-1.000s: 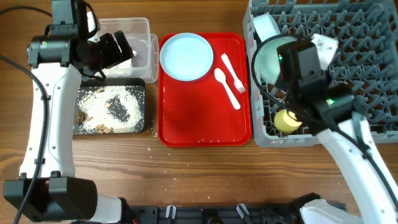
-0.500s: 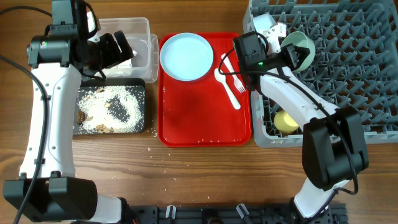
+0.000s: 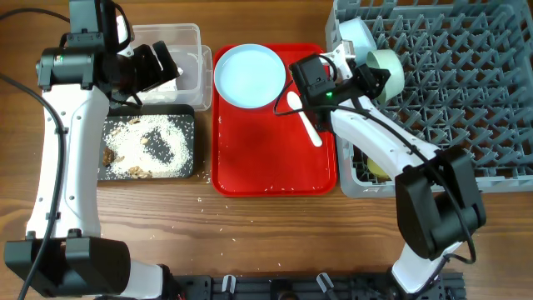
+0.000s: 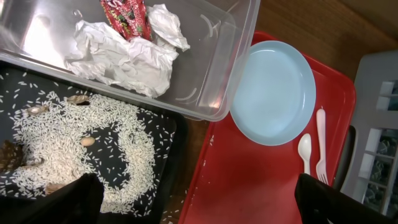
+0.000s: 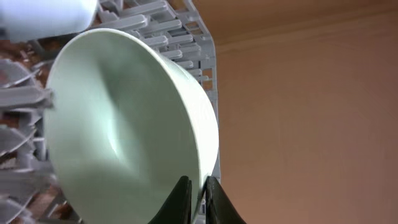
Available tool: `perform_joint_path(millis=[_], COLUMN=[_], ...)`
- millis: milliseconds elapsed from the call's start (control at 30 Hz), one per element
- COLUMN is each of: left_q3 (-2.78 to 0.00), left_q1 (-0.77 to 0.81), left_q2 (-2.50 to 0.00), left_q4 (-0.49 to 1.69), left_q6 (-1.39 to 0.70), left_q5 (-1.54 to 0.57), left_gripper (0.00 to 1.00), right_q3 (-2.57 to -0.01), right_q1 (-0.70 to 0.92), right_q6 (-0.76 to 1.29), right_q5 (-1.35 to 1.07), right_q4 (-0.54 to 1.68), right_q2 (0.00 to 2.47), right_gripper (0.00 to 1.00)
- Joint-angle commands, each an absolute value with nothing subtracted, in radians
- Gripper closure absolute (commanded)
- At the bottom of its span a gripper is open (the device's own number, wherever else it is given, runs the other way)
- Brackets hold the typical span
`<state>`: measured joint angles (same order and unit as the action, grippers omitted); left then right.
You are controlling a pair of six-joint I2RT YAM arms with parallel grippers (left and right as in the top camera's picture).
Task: Sort waste into correct bins and load items into the dishwasher rack
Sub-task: 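Grasp the white plate and stand it upright in the rack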
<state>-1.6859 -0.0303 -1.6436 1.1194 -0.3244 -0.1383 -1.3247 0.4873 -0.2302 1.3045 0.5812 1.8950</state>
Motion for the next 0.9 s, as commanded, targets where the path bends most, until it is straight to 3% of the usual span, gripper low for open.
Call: perform_joint_path(millis=[0, 100, 167, 233, 333, 400, 533, 700, 867], left_q3=[-1.697, -1.697, -1.697, -1.697, -1.697, -1.697, -1.697, -1.697, -1.697], left_q1=[-0.035, -0.035, -0.035, -0.035, -0.035, -0.035, -0.035, -0.035, -0.035], left_q2=[-1.638, -1.638, -1.638, -1.638, -1.638, -1.638, -1.638, -1.638, -1.638], left_q4=[1.118, 1.118, 1.118, 1.118, 1.118, 1.118, 1.118, 1.118, 1.118], left_q6=[-0.33, -0.33, -0.33, -0.33, -0.329, -0.33, -0.33, -0.33, -0.33], left_q5=[-0.129, -0.129, -0.129, -0.129, -0.129, -0.129, -0.129, -0.129, -0.129], left_gripper=[0.0, 0.0, 0.0, 0.0, 0.0, 0.0, 0.0, 0.0, 0.0], right_q3=[-1.327, -1.328, -1.329, -1.358, -1.369, -1.364, -1.357, -1.357, -1.357], right_q1=[0.557, 0.627, 0.636, 0.642, 0.624, 0.569, 0.535, 0.537, 0.535], right_q6=[-0.236, -0.236, -0.245, -0.211, 0.07, 0.412, 0.664, 0.816, 0.841], right_q5=[1.237, 1.235, 1.19, 0.936, 0.519, 0.303, 0.014, -0.057, -0.038], right_q4=[0.592, 0.573, 0.553, 0.497, 0.374, 0.326, 0.224, 0.142, 0.143], right_q2=[1.91, 1.887, 1.857, 1.768, 1.678, 1.701, 1.927, 2.101, 2.154], right_gripper=[0.61, 0.24, 0.16, 0.14, 0.38, 0.41, 0.47, 0.55, 0.63])
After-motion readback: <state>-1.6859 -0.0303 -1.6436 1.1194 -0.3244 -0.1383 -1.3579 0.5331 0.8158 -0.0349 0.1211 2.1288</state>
